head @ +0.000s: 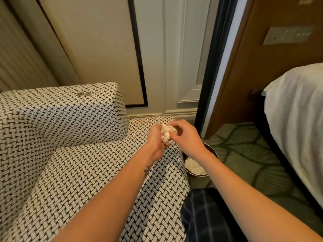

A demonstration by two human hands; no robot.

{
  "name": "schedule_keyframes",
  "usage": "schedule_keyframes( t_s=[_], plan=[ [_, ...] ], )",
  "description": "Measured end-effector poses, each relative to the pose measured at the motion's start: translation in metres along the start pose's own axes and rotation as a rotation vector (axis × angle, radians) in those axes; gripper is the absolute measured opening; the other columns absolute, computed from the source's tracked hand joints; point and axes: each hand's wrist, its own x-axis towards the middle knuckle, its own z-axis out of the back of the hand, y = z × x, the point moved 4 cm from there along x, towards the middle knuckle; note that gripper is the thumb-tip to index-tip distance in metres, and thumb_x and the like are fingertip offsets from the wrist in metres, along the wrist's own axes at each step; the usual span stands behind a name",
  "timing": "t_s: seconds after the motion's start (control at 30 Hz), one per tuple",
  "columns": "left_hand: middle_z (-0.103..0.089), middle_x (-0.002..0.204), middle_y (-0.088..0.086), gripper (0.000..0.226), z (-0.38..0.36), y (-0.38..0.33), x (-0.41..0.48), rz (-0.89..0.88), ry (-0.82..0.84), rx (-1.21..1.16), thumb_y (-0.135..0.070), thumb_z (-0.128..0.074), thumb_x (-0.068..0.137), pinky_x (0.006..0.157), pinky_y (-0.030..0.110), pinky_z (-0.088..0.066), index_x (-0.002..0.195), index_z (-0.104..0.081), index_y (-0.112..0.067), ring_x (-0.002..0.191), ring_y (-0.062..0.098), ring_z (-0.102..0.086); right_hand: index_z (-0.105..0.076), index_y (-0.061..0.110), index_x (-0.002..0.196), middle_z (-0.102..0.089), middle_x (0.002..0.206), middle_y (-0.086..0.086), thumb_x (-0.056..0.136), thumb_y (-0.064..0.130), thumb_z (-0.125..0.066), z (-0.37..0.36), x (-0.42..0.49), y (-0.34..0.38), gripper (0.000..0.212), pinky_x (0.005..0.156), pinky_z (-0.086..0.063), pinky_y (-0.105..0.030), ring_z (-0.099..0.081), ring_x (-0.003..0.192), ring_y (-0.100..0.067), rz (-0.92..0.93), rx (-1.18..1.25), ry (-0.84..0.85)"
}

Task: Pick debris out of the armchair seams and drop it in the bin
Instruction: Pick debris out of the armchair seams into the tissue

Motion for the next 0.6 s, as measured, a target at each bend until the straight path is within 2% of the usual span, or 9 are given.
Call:
schedule_keyframes(
  t_s=[0.07, 0.13, 0.2, 0.27, 0.33, 0.4, 0.5, 0.6],
  plan=[
    [-0.063, 0.101, 0.013, 0.023, -0.022, 0.021, 0.010, 0.034, 0.038, 0.065, -0.012, -0.036, 0.098, 0.057, 0.025, -0.038, 0.097, -0.059, -0.008, 0.070, 0.012, -0.049, -0.072, 0.027, 0.111, -0.065, 0.109, 0.010, 0.091, 0.009, -0.066, 0.011, -0.006, -0.032, 0.028, 0.083, -0.049, -0.017, -0.060, 0.094, 0.001, -0.099, 0.088, -0.026],
    [-0.065, 0.100, 0.012, 0.023, -0.039, 0.040, 0.020, 0.059, 0.049, 0.122, -0.005, -0.039, 0.096, 0.056, 0.024, -0.038, 0.100, -0.062, -0.006, 0.067, 0.011, -0.050, -0.073, 0.027, 0.107, -0.068, 0.109, 0.007, 0.089, 0.005, -0.066, 0.017, -0.012, -0.059, 0.029, 0.083, -0.051, -0.019, -0.063, 0.096, -0.002, -0.169, 0.163, -0.055],
    [-0.070, 0.101, 0.012, 0.025, -0.059, 0.060, 0.032, 0.069, 0.064, 0.198, -0.001, -0.044, 0.095, 0.052, 0.022, -0.040, 0.105, -0.065, -0.009, 0.065, 0.010, -0.054, -0.074, 0.024, 0.107, -0.070, 0.108, 0.004, 0.090, 0.003, -0.066, 0.024, -0.016, -0.088, 0.028, 0.079, -0.051, -0.017, -0.066, 0.093, -0.003, -0.234, 0.234, -0.082],
    [-0.074, 0.101, 0.011, 0.025, -0.074, 0.076, 0.044, 0.048, 0.072, 0.261, 0.001, -0.051, 0.092, 0.051, 0.020, -0.043, 0.102, -0.069, -0.013, 0.066, 0.009, -0.059, -0.075, 0.019, 0.107, -0.073, 0.103, 0.004, 0.091, 0.005, -0.068, 0.027, -0.020, -0.115, 0.022, 0.075, -0.053, -0.016, -0.067, 0.089, -0.004, -0.312, 0.328, -0.106],
    [-0.073, 0.100, 0.010, 0.023, -0.083, 0.094, 0.058, 0.047, 0.054, 0.281, 0.002, -0.056, 0.090, 0.056, 0.022, -0.047, 0.101, -0.068, -0.014, 0.074, 0.012, -0.063, -0.075, 0.018, 0.106, -0.074, 0.100, 0.003, 0.092, 0.008, -0.069, 0.028, -0.023, -0.143, 0.018, 0.079, -0.056, -0.022, -0.068, 0.090, -0.010, -0.371, 0.375, -0.152],
    [-0.071, 0.106, 0.010, 0.026, -0.088, 0.114, 0.077, 0.076, 0.042, 0.296, -0.003, -0.059, 0.089, 0.066, 0.029, -0.055, 0.112, -0.066, -0.013, 0.086, 0.017, -0.067, -0.074, 0.014, 0.105, -0.074, 0.098, -0.002, 0.093, 0.003, -0.065, 0.028, -0.023, -0.169, 0.019, 0.080, -0.059, -0.030, -0.069, 0.088, -0.014, -0.433, 0.398, -0.204],
    [-0.069, 0.116, 0.013, 0.030, -0.093, 0.146, 0.104, 0.095, 0.004, 0.373, -0.016, -0.062, 0.088, 0.088, 0.043, -0.059, 0.118, -0.063, -0.015, 0.101, 0.026, -0.069, -0.070, 0.006, 0.109, -0.070, 0.101, -0.009, 0.094, -0.004, -0.060, 0.026, -0.023, -0.201, 0.020, 0.067, -0.060, -0.026, -0.071, 0.079, -0.010, -0.546, 0.476, -0.254],
    [-0.066, 0.114, 0.010, 0.020, -0.099, 0.165, 0.120, 0.085, -0.060, 0.420, -0.018, -0.060, 0.093, 0.089, 0.040, -0.057, 0.113, -0.060, -0.016, 0.098, 0.022, -0.064, -0.066, 0.007, 0.112, -0.065, 0.107, -0.012, 0.094, -0.005, -0.058, 0.022, -0.023, -0.228, 0.022, 0.064, -0.062, -0.028, -0.070, 0.084, -0.017, -0.598, 0.487, -0.284]
  ],
)
